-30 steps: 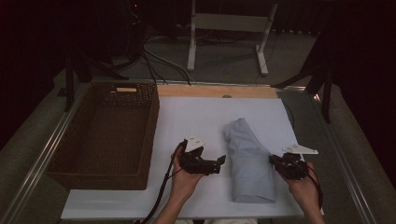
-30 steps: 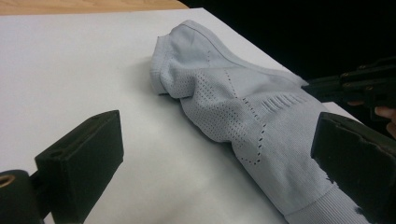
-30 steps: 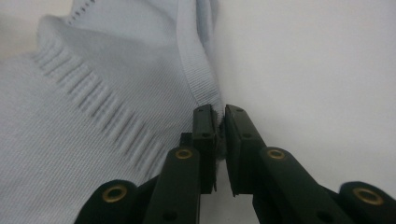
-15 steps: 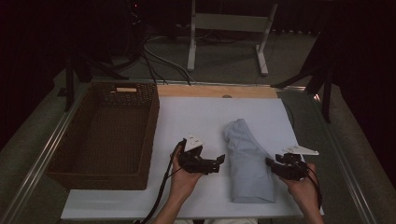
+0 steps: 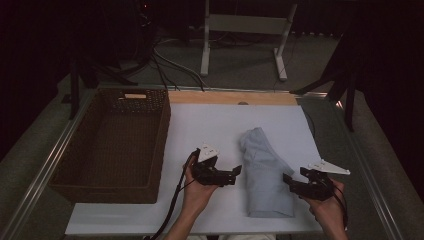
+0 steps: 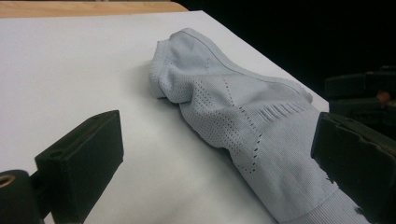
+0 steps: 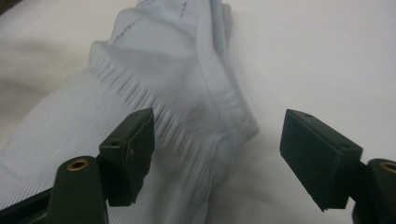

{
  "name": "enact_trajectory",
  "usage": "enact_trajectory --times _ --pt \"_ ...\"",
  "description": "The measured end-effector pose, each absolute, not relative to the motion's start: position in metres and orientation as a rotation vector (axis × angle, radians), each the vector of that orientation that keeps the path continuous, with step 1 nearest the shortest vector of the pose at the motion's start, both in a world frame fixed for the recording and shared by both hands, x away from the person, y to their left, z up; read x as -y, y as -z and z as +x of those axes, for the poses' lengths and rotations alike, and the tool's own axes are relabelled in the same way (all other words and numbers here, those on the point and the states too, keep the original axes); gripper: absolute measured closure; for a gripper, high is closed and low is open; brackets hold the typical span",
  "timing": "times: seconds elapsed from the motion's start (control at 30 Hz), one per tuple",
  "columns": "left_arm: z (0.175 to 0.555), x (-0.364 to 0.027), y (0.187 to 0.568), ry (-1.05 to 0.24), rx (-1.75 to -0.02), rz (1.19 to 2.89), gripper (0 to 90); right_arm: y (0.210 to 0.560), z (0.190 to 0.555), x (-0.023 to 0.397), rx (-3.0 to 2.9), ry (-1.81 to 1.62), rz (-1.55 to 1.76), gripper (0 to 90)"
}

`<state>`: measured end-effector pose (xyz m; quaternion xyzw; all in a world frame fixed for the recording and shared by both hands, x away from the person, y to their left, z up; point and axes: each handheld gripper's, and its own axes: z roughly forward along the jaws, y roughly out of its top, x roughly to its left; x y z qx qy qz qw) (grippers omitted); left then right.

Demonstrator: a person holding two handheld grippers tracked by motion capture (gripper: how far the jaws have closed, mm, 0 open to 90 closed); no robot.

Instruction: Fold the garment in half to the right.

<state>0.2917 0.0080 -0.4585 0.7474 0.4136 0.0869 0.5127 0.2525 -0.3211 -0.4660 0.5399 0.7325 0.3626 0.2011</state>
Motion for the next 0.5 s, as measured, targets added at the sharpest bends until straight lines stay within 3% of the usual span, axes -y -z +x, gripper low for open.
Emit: enact_trajectory --times 0.5 --pt "0.291 0.006 0.465 -0.178 -0.946 1.827 4.2 0.484 0.243 0.322 -2.117 -0.911 1.54 44.8"
